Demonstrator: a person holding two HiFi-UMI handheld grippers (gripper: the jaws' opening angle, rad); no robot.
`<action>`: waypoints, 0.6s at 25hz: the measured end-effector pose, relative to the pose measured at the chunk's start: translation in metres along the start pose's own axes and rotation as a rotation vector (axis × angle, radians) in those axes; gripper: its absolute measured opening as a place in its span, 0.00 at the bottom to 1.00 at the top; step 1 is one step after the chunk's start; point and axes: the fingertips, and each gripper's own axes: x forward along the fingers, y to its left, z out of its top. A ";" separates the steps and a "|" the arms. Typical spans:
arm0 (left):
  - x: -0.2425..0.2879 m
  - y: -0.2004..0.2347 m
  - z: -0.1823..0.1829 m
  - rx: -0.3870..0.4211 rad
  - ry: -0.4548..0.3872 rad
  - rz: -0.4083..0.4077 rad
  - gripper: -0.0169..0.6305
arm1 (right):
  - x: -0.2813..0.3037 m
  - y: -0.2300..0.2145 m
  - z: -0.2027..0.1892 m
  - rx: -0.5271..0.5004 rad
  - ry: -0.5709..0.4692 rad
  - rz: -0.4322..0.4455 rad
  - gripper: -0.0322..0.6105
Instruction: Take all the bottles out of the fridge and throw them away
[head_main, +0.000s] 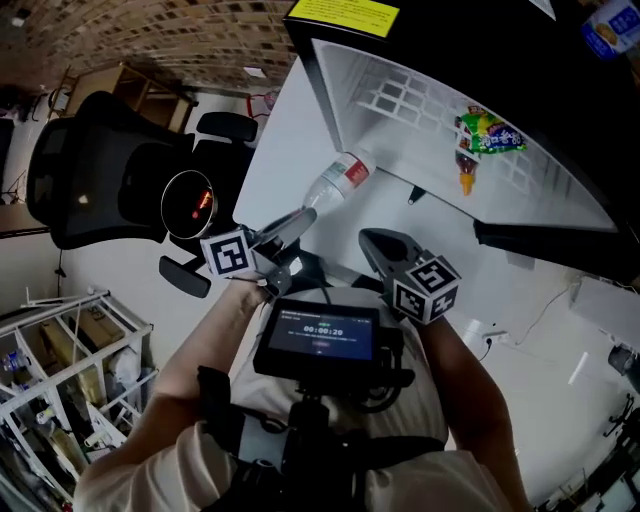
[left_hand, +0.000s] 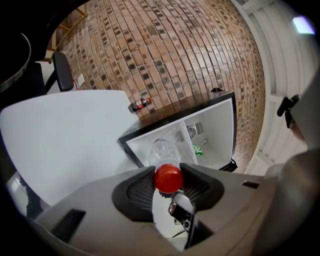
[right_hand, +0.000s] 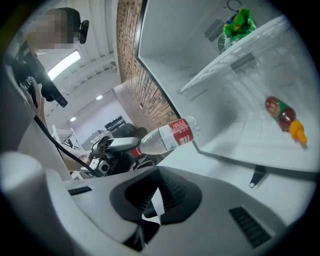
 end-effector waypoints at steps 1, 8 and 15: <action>-0.011 0.004 0.003 -0.002 -0.005 0.002 0.27 | 0.009 0.006 0.000 -0.005 0.010 0.012 0.05; -0.077 0.019 0.022 -0.006 -0.033 -0.015 0.27 | 0.071 0.044 0.000 -0.051 0.085 0.095 0.05; -0.139 0.047 0.040 -0.054 -0.134 -0.003 0.27 | 0.121 0.081 -0.010 -0.090 0.177 0.172 0.05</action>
